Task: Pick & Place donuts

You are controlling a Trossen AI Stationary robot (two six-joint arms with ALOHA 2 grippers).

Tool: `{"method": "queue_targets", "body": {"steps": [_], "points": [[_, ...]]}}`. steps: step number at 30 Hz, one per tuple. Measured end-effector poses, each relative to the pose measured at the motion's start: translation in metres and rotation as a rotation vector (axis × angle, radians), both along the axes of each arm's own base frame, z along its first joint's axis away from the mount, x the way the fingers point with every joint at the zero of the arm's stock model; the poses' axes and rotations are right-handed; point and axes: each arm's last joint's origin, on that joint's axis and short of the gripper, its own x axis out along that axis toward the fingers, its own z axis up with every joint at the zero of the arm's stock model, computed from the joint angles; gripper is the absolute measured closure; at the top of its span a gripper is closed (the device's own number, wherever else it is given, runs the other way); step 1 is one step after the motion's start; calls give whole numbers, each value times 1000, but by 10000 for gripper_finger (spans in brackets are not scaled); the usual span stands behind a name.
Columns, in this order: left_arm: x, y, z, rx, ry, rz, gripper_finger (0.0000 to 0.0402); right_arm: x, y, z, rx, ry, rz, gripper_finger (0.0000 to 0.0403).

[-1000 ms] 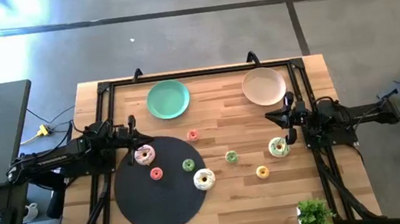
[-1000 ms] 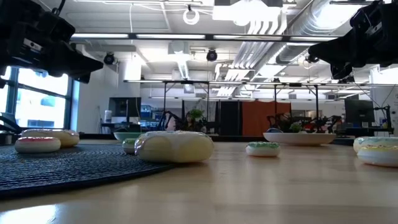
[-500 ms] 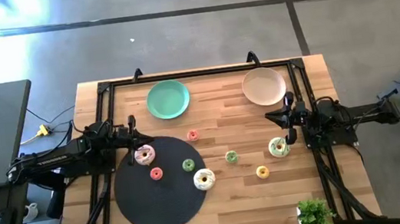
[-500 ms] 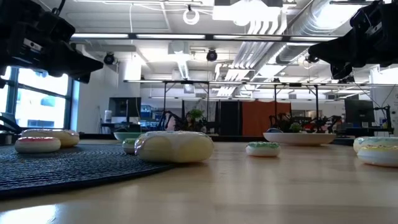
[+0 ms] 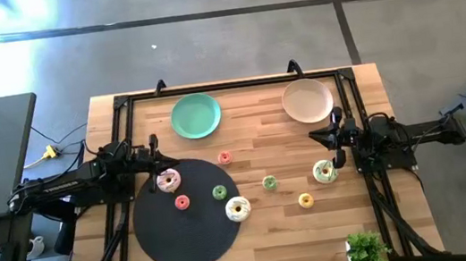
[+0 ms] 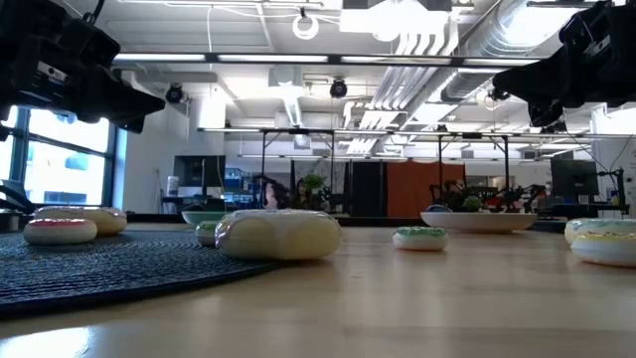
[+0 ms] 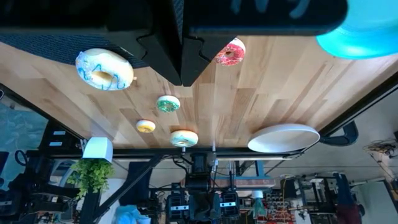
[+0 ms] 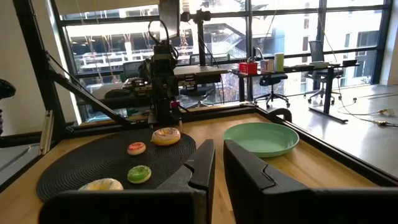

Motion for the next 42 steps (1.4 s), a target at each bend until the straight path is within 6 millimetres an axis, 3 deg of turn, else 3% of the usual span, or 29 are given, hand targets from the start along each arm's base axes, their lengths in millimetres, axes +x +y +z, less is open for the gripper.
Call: {"method": "queue_targets", "body": {"steps": [36,42], "points": [[0,0,0,0,0,0,401,0,0,0,-1,0,-1,371],[0,0,0,0,0,0,401,-1,0,7,-187,-36,-36,371]]}}
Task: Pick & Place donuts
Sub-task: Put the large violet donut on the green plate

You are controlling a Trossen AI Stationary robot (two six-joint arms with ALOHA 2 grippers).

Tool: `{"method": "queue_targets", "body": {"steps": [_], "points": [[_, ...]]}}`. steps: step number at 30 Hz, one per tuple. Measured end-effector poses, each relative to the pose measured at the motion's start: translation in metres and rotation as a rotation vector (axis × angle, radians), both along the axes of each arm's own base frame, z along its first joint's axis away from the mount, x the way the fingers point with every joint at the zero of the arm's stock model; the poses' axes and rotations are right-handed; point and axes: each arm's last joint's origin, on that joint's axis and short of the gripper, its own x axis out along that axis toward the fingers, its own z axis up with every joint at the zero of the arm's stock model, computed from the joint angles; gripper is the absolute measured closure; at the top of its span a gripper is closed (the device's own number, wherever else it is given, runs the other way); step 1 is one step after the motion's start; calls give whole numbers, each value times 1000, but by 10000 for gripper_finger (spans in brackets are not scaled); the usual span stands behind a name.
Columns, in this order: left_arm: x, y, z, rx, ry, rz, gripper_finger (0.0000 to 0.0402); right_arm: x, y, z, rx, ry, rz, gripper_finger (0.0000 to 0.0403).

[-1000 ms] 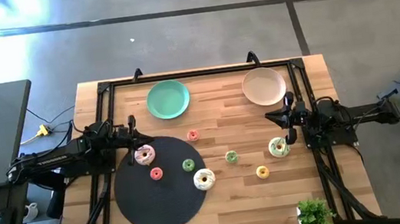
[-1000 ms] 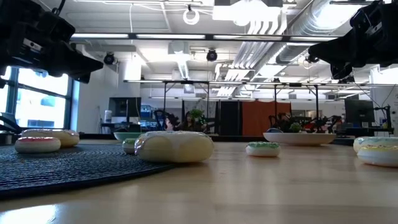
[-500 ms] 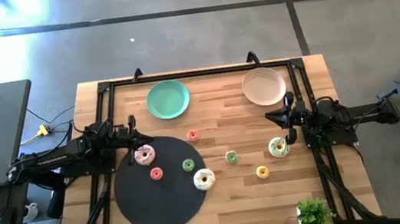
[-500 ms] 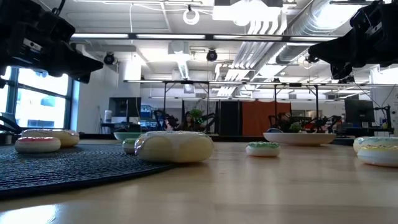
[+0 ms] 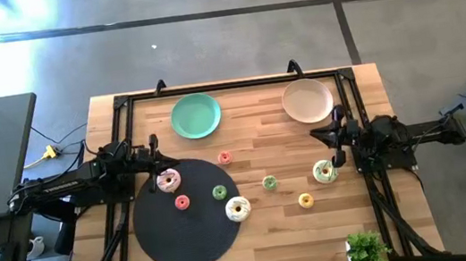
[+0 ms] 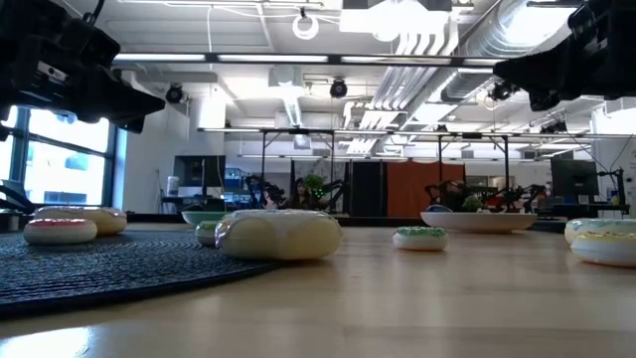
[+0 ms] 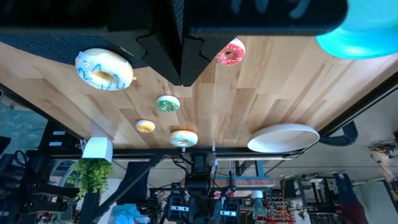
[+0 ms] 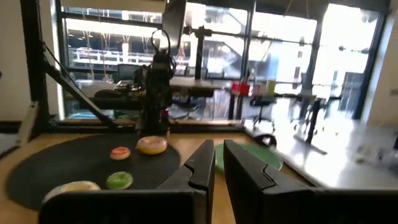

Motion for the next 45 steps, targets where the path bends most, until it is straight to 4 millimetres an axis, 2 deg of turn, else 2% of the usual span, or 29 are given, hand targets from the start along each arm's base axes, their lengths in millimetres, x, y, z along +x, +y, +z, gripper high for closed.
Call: {"method": "queue_targets", "body": {"steps": [9,13,16,21,26,34,38,45], "points": [[0,0,0,0,0,0,401,-4,-1,15,49,-165,-2,371],[0,0,0,0,0,0,401,-5,-3,15,72,-177,-82,370],[0,0,0,0,0,0,401,-5,-3,18,58,-183,-76,368],[0,0,0,0,0,0,401,-10,-1,34,26,-234,-25,342],[0,0,1,4,-12,10,401,-8,-2,42,36,-220,-50,301],[0,3,4,-17,-39,104,401,11,-2,42,33,-77,-81,261],[0,3,3,-61,-35,122,401,23,-1,48,27,-16,-76,259],[-1,8,13,-39,-133,286,401,47,2,63,12,78,-6,263]]}}
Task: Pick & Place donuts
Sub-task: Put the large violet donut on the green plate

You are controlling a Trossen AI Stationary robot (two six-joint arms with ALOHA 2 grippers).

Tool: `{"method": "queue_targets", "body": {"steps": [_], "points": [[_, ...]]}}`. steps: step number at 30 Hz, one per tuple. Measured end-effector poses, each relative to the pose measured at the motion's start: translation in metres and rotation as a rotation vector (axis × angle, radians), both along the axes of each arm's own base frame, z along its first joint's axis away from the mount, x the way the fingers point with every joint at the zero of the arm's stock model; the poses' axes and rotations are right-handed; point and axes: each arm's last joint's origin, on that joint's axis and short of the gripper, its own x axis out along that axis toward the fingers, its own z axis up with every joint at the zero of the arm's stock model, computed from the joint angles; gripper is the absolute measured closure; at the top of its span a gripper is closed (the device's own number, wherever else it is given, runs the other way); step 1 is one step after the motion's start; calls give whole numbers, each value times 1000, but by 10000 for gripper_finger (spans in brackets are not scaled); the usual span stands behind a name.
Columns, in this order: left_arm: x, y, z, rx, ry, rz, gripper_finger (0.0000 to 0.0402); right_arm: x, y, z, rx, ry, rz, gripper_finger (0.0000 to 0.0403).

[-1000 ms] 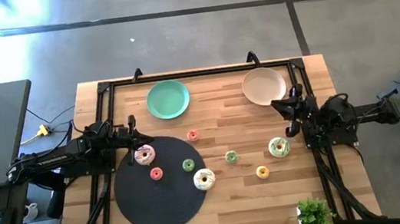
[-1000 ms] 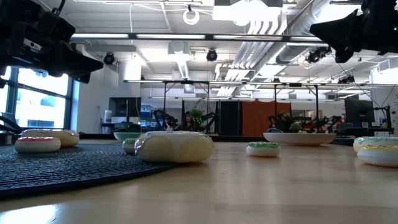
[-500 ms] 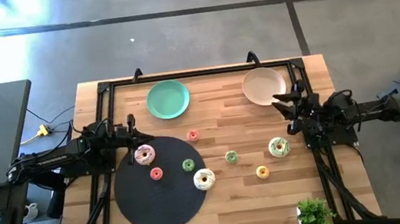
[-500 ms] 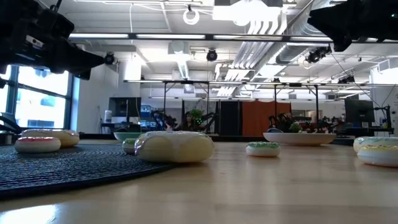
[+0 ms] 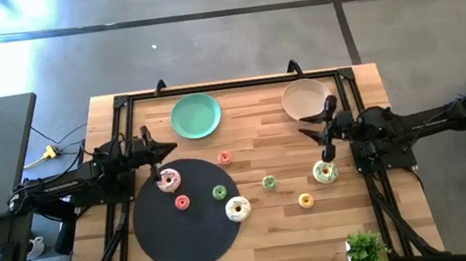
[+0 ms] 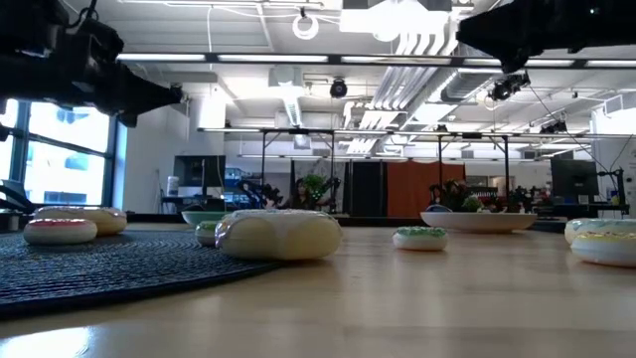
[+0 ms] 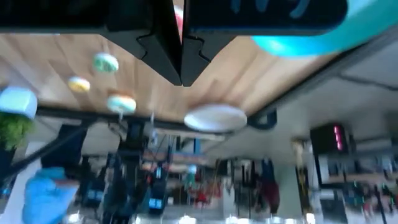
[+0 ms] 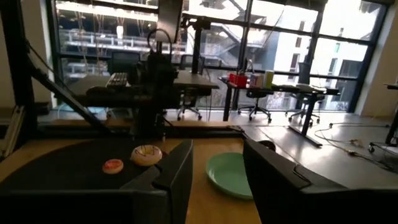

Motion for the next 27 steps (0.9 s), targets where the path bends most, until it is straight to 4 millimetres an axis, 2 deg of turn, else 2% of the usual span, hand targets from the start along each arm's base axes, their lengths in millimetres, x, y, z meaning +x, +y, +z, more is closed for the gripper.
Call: {"method": "queue_targets", "body": {"steps": [7,15,22,27], "points": [[-1,0,12,103,-105,1,401,16,-2,1,-17,123,-99,252],[-2,-1,17,-10,-154,-31,401,19,-6,-7,-10,187,-259,260],[-1,-3,17,-32,-149,-84,399,19,-6,-7,-17,191,-263,260],[-2,-4,20,-19,-179,-121,359,19,-5,-7,-15,195,-199,256]]}}
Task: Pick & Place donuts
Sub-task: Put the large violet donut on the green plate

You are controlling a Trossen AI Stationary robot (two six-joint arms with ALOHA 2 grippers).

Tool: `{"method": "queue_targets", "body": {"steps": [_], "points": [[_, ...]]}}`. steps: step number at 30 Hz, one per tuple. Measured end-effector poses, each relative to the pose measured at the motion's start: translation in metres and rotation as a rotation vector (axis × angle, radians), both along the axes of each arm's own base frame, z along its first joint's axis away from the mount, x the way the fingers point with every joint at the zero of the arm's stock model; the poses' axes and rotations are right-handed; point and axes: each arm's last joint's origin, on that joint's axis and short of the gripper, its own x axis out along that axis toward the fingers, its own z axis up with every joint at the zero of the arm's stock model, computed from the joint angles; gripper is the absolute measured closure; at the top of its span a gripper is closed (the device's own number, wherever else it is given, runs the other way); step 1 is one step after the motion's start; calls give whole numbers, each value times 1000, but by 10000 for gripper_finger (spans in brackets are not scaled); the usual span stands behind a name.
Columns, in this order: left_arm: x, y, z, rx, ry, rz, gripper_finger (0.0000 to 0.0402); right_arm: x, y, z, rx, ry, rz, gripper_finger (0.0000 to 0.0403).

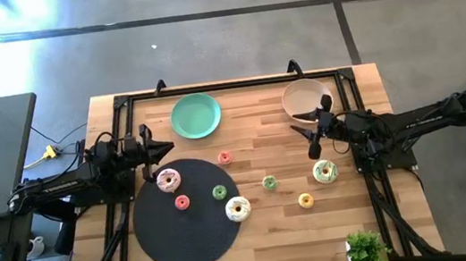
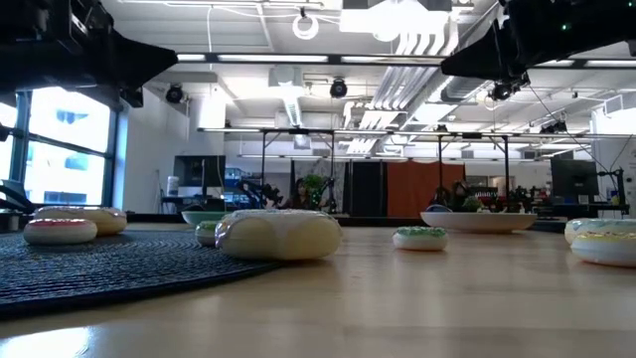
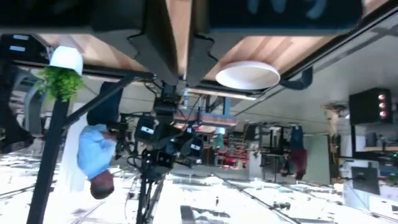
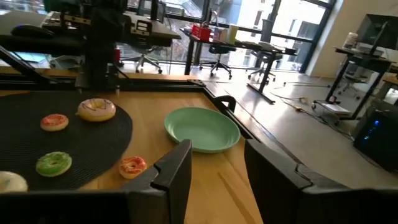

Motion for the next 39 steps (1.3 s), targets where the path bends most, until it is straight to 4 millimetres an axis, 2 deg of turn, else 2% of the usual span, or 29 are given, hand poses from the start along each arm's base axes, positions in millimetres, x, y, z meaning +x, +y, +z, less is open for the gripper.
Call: {"method": "queue_targets", "body": {"steps": [7,17,19,23,30,34,39], "points": [[0,1,-1,-10,4,42,287,1,2,0,46,-14,70,260],[1,2,-9,-19,94,50,278,4,3,-5,94,9,83,235],[1,2,-4,-5,95,59,278,6,2,-8,88,26,74,230],[-5,1,23,49,92,74,278,11,2,-11,84,45,55,226],[-15,-2,55,12,405,64,278,18,2,-18,83,75,54,224],[-18,-2,57,-43,622,55,278,21,3,-21,83,97,53,226],[-11,-1,55,-49,674,35,278,23,3,-24,-5,149,69,231]]}}
